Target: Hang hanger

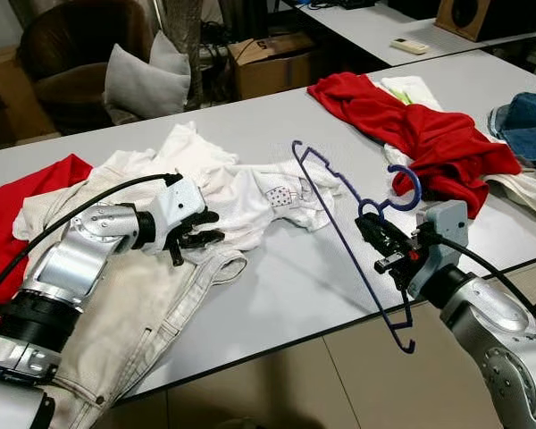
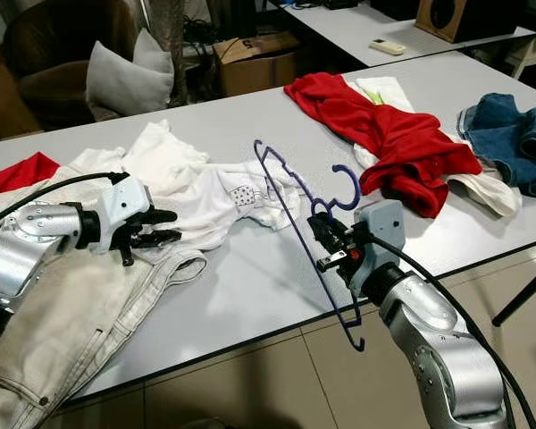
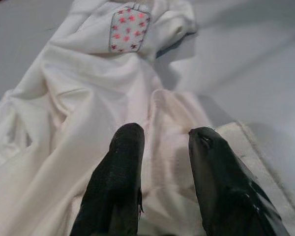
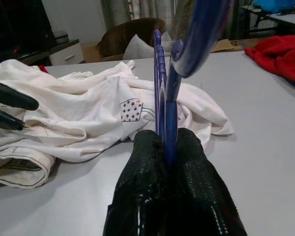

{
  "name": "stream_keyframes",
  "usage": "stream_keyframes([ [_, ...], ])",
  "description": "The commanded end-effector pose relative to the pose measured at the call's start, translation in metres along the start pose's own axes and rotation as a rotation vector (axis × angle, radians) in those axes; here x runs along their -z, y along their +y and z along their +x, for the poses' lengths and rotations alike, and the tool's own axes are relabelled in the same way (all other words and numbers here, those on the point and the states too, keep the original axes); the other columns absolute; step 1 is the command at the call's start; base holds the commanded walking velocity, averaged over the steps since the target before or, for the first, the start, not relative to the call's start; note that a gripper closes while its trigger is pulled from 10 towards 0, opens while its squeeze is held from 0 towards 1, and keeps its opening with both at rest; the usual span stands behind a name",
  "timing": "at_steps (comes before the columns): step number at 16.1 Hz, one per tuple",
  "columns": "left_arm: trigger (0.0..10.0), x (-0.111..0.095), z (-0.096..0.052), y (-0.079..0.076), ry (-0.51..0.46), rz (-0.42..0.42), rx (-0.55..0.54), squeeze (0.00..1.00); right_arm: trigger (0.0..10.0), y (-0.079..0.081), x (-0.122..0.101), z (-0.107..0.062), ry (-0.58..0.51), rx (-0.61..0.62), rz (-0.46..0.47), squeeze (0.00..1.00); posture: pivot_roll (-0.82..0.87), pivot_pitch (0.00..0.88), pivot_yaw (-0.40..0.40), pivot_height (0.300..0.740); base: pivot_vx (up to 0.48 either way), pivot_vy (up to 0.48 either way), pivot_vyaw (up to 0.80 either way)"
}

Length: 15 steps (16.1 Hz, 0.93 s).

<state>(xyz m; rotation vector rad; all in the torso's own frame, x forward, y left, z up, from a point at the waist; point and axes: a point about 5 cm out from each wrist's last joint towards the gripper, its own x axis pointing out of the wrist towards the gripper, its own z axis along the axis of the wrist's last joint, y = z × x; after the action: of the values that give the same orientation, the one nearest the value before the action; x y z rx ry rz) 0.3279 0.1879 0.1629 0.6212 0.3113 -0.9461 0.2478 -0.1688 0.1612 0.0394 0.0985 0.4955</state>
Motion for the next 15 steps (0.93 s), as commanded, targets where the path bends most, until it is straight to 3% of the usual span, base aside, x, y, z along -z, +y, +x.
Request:
stream_keyframes([
  [1,10.0,0.002,0.001,0.006,0.024,0.022,-0.050,0.00,10.0,0.003,-0.002,-0.001,-0.001,-0.004,-0.004,0.00,-0.01,0.000,0.118,0.740,0.000,0.000,0.00],
  [8,10.0,0.015,-0.001,0.008,0.122,0.072,-0.036,0.00,10.0,0.003,-0.001,-0.002,0.010,0.000,-0.016,0.00,-0.01,0.000,0.112,0.740,0.000,0.000,0.00],
  [9,9.2,0.016,-0.001,0.011,0.132,0.081,-0.057,0.00,10.0,0.002,-0.002,-0.002,0.009,0.000,-0.017,0.00,-0.01,0.000,0.111,0.740,0.000,0.000,0.00],
  [10,6.4,0.016,-0.001,0.014,0.140,0.088,-0.073,0.00,10.0,0.002,-0.002,-0.002,0.009,0.000,-0.019,0.00,-0.01,0.000,0.111,0.740,0.000,0.000,0.00],
  [13,0.8,0.016,-0.002,0.018,0.144,0.089,-0.091,0.00,10.0,0.002,-0.003,-0.001,0.007,-0.005,-0.022,0.00,-0.01,0.000,0.112,0.740,0.000,0.000,0.00],
  [14,0.0,0.016,-0.002,0.019,0.139,0.088,-0.099,0.00,10.0,0.003,-0.003,-0.001,0.007,-0.011,-0.024,0.00,-0.01,0.000,0.113,0.740,0.000,0.000,0.00],
  [15,0.0,0.016,-0.002,0.020,0.136,0.087,-0.104,0.00,10.0,0.003,-0.003,-0.002,0.007,-0.015,-0.025,0.00,-0.01,0.000,0.114,0.740,0.000,0.000,0.00],
])
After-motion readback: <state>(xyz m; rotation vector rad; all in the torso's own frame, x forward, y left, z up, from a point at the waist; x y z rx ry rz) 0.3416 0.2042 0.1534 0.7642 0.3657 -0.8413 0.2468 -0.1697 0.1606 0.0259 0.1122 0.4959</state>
